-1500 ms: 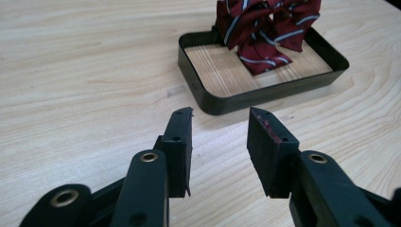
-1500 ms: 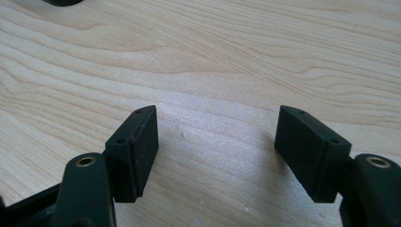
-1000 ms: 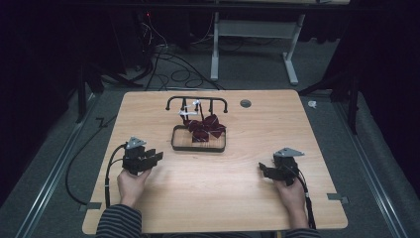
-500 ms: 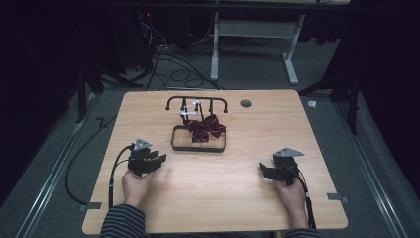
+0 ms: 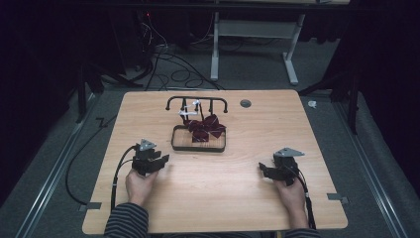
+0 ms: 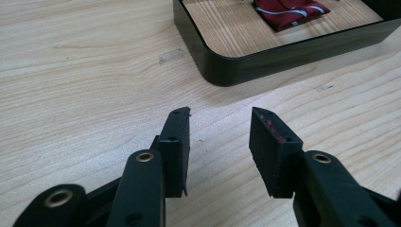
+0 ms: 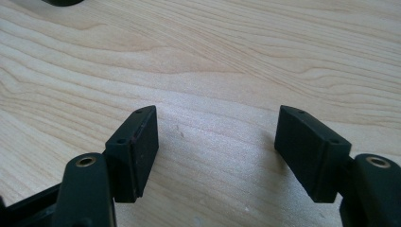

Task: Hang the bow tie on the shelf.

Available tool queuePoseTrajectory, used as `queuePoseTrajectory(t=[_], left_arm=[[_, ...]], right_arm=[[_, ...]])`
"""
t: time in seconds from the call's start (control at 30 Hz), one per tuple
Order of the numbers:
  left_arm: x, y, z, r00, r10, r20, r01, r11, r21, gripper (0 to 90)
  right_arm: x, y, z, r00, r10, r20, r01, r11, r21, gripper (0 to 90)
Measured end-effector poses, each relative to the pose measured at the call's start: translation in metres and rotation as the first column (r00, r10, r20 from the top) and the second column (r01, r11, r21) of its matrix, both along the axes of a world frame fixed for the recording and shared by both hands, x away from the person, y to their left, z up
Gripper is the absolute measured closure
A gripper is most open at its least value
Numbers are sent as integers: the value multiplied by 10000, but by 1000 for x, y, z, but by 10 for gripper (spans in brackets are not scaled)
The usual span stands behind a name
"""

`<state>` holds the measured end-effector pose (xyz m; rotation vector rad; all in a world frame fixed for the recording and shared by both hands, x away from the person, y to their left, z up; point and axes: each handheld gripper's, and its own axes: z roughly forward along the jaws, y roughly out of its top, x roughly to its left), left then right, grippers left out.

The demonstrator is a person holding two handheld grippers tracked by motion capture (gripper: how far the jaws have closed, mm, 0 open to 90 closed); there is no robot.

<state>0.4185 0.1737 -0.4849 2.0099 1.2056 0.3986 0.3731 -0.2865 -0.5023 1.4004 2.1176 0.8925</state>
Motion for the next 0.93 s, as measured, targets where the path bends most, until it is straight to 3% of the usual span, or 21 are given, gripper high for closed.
queuePoseTrajectory(t=[0.27,0.47,0.57,0.93], left_arm=[[3,-5,-6,10000,53,76,-53,9999,91,572],[2,-13,-17,9994,44,334,-71,9966,819,517],[-3,-13,-22,9974,147,712,-192,9978,639,482],[-6,-14,-22,9975,251,662,-294,9974,658,407]], right_arm=[[0,0,0,10000,3,1,-3,10000,1,325],[0,0,0,10000,-17,-11,17,10000,-4,324],[0,0,0,10000,-17,-9,17,10000,-9,325],[0,1,0,10000,-43,-14,43,10000,13,324]])
